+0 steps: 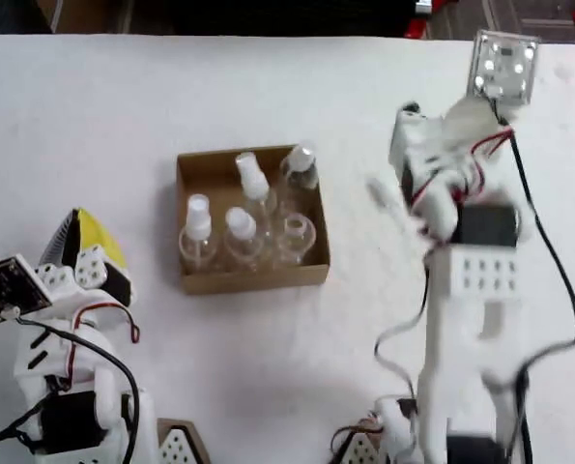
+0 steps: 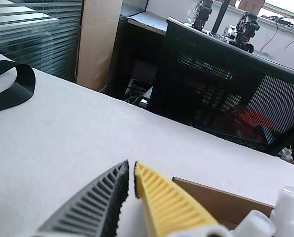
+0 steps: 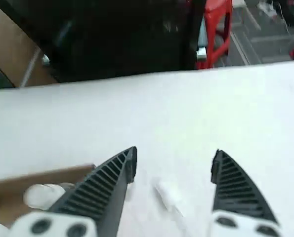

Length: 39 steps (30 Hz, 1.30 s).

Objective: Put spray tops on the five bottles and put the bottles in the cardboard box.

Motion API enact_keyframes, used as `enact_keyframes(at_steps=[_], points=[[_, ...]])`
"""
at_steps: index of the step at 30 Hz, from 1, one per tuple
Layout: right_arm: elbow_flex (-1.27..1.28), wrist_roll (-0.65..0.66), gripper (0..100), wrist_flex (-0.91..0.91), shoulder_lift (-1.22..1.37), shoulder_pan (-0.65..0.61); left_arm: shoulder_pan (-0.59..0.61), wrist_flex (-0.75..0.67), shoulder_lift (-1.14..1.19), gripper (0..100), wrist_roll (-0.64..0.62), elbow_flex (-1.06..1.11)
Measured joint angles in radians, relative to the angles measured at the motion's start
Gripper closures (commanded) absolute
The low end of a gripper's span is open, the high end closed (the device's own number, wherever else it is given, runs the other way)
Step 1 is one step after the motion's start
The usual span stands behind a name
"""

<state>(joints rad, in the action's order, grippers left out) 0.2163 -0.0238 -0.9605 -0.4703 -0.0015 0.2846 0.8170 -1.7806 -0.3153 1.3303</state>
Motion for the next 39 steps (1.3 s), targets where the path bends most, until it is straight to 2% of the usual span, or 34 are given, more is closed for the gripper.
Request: enact_keyframes(at_steps=[6,13,20,26,37,39], points=[[-0.183,0.17,85.5,-0.11,0.367,0.02,0.0,0.0,0.0,98,0.0,0.0],[-0.535,0.342,82.7,-0.356,0.773,0.003,0.0,0.0,0.0,98,0.0,0.0],[-0.832,0.368,80.4,-0.517,1.06,-0.003,0.0,0.0,0.0,98,0.0,0.0],[-0.99,0.402,80.7,-0.582,1.218,-0.028,0.0,0.0,0.0,98,0.0,0.0],[-1.155,0.462,81.0,-0.586,1.433,-0.043,0.0,0.0,0.0,98,0.0,0.0],[-1.181,0.473,84.8,-0.586,1.465,-0.043,0.0,0.0,0.0,98,0.0,0.0]])
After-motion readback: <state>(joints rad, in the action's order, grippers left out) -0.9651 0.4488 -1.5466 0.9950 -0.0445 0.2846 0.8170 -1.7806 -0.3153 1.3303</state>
